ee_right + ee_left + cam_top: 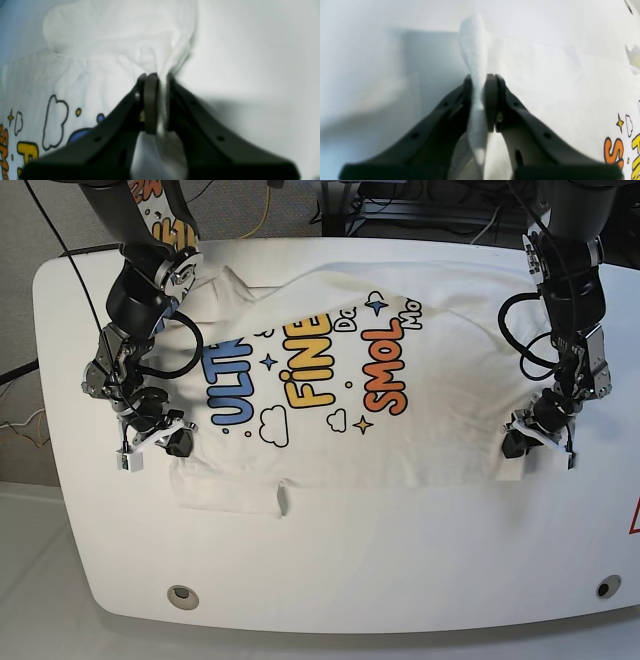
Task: Fold the T-shirt properly
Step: 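Close the right gripper on the hem corner, then pull the held hem edge with the left gripper to stretch the shirt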
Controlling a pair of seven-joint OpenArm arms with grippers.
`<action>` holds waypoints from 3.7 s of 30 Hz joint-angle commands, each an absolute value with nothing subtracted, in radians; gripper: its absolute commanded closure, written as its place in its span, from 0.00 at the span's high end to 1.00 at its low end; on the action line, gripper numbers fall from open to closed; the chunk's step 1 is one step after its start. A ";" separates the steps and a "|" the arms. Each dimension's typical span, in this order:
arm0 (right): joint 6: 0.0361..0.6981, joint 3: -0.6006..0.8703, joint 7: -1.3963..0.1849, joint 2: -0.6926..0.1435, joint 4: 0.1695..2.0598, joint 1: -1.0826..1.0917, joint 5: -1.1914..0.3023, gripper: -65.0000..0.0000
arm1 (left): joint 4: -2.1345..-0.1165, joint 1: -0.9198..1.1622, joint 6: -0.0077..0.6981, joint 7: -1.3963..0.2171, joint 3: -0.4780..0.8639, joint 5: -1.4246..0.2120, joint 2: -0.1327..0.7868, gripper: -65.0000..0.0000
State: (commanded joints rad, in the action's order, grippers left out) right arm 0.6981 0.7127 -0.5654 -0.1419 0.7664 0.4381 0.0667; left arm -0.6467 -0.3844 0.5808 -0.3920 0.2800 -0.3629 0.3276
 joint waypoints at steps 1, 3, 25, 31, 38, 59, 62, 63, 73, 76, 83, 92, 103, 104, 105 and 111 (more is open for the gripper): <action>0.698 0.713 -0.565 -0.142 0.766 0.438 0.067 0.07 | -0.647 -0.384 0.581 -0.392 0.280 -0.363 0.328 0.08; 0.698 0.711 -0.565 -0.142 0.766 0.441 0.067 0.06 | -0.647 -0.384 0.581 -0.392 0.280 -0.363 0.328 0.08; 0.698 0.651 -0.694 -0.142 0.895 0.487 0.059 0.03 | -0.785 -0.390 0.578 -0.397 0.205 -0.363 0.326 0.07; 0.698 0.611 -0.722 -0.119 0.992 0.470 0.061 0.03 | -0.828 -0.395 0.576 -0.397 0.203 -0.363 0.326 0.07; 0.698 0.608 -0.750 -0.110 1.040 0.464 0.064 0.03 | -0.832 -0.421 0.576 -0.421 0.199 -0.361 0.328 0.07; 0.698 0.607 -0.753 -0.116 1.040 0.513 0.067 0.03 | -0.834 -0.495 0.576 -0.429 0.145 -0.361 0.348 0.07; 0.698 0.607 -0.765 -0.120 1.040 0.516 0.067 0.03 | -0.832 -0.507 0.576 -0.429 0.145 -0.361 0.349 0.08; 0.698 0.607 -0.766 -0.127 1.040 0.524 0.067 0.03 | -0.831 -0.512 0.576 -0.429 0.145 -0.361 0.349 0.08; 0.698 0.607 -0.771 -0.136 1.041 0.535 0.067 0.03 | -0.832 -0.538 0.576 -0.429 0.143 -0.361 0.354 0.08; 0.698 0.607 -0.771 -0.136 1.041 0.536 0.067 0.03 | -0.828 -0.559 0.576 -0.429 0.111 -0.361 0.366 0.08; 0.698 0.607 -0.771 -0.136 1.041 0.536 0.068 0.03 | -0.828 -0.572 0.576 -0.427 0.090 -0.361 0.367 0.08; 0.698 0.607 -0.816 -0.137 1.076 0.533 0.068 0.03 | -0.829 -0.575 0.576 -0.430 0.091 -0.363 0.367 0.08; 0.698 0.608 -0.934 -0.133 1.316 0.476 0.067 0.03 | -0.837 -0.556 0.578 -0.492 0.096 -0.367 0.369 0.08; 0.698 0.608 -0.941 -0.133 1.325 0.473 0.067 0.03 | -0.842 -0.555 0.578 -0.495 0.096 -0.367 0.369 0.08; 0.698 0.607 -0.958 -0.133 1.345 0.461 0.065 0.03 | -0.855 -0.552 0.578 -0.498 0.096 -0.366 0.371 0.08; 0.698 0.607 -1.001 -0.131 1.431 0.426 0.064 0.03 | -0.984 -0.479 0.578 -0.535 0.097 -0.364 0.371 0.08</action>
State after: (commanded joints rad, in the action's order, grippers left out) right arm 0.6981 0.6068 -1.0012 -0.1312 1.4308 0.4258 0.0637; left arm -0.9843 -0.4795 0.5777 -0.5347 0.0974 -0.3644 0.3705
